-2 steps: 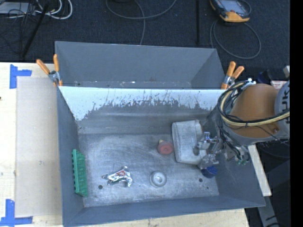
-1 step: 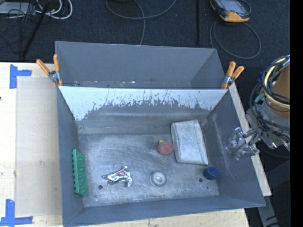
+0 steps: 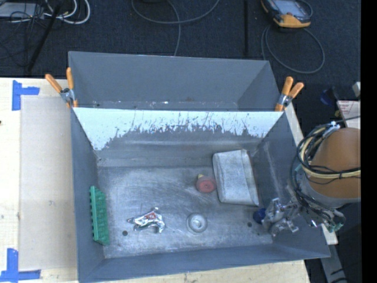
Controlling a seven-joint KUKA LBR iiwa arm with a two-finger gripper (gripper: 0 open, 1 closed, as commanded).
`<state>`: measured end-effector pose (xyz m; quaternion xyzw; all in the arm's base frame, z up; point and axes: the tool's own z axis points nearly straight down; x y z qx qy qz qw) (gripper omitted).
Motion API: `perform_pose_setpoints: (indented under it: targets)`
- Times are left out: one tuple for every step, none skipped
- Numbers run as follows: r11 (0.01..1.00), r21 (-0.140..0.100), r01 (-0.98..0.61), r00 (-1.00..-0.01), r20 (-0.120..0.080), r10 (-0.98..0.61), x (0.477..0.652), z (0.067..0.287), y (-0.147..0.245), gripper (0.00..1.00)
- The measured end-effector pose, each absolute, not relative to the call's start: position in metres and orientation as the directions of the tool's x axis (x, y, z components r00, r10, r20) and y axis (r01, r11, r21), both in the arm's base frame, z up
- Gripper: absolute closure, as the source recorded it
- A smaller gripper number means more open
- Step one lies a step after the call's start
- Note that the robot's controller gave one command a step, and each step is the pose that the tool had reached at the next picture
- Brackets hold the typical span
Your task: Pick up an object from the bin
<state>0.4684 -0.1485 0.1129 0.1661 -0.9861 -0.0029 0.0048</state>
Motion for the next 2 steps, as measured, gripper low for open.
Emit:
perform_pose_setpoints:
  targets:
    - [0.943, 0.002, -0.332, -0.943, 0.001, -0.332, 0.471, 0.117, -0.149, 0.0]
    - [0.913, 0.018, -0.407, -0.913, 0.006, -0.407, 0.505, 0.073, -0.153, 0.0]
